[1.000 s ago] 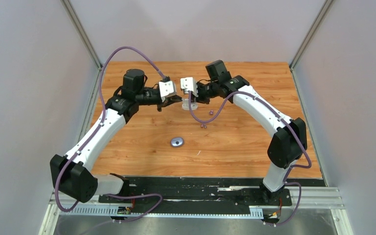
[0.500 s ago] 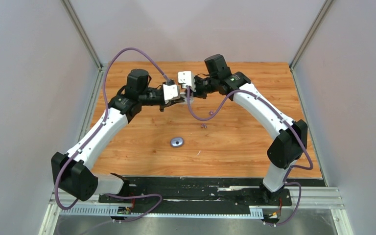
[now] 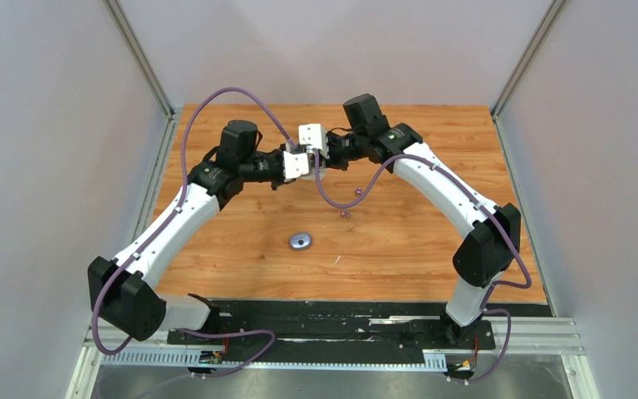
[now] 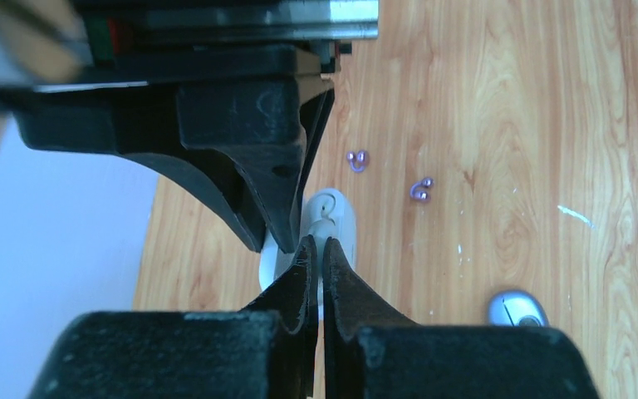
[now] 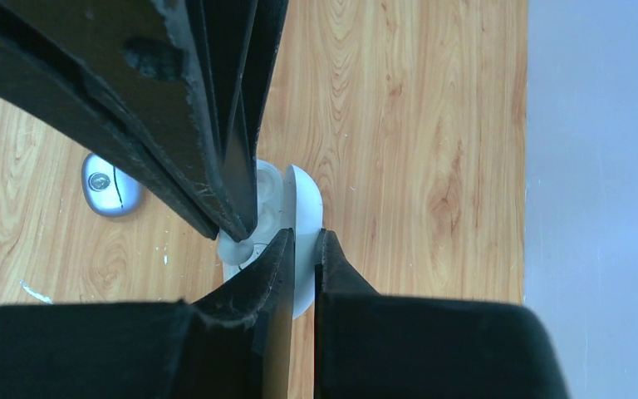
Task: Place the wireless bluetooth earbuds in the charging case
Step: Place the earbud in the charging case.
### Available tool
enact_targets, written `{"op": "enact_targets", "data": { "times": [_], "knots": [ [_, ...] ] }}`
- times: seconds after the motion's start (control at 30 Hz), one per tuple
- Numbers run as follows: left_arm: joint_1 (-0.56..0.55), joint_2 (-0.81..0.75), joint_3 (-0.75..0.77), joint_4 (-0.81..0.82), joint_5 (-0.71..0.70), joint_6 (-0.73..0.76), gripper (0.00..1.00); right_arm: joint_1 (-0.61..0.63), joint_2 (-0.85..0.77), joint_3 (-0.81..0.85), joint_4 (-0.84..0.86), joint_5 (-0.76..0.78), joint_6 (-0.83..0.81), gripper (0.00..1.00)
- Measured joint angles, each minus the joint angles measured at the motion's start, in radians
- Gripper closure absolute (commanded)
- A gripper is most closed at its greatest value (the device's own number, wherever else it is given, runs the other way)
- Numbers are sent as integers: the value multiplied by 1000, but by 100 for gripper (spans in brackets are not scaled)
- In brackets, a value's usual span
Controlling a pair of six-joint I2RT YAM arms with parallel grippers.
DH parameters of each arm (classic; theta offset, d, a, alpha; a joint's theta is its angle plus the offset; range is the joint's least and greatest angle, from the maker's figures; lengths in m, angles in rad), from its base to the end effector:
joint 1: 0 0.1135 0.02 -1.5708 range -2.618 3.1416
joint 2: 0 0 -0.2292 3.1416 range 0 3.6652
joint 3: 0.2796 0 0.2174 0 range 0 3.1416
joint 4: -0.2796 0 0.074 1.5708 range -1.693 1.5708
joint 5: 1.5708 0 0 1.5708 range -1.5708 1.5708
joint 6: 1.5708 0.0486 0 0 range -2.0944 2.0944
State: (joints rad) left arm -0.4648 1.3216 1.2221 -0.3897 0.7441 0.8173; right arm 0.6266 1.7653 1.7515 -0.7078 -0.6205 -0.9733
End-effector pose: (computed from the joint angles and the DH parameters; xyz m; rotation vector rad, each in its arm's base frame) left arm 0.2304 -0.1524 0.3230 1.5003 1.2626 -0.5324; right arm 0.2745 0.2336 0.3205 -1.7681 1.2808 0.5138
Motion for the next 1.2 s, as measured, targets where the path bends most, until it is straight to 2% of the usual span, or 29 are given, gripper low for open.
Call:
{"op": "enact_targets", "data": {
  "times": [0.73, 0.83, 0.9, 1.2],
  "knots": [
    [-8, 23, 0, -47, -98, 67, 100, 0, 0, 0, -13, 10, -1, 100],
    [-13, 27, 6, -54, -100, 73, 81, -1, 0, 0, -14, 10, -1, 100],
    [-17, 33, 15, -58, -104, 78, 75, -2, 0, 0, -13, 8, 0, 100],
    [-21, 39, 18, -63, -118, 75, 72, -8, 0, 0, -29, 6, 4, 100]
  ]
}}
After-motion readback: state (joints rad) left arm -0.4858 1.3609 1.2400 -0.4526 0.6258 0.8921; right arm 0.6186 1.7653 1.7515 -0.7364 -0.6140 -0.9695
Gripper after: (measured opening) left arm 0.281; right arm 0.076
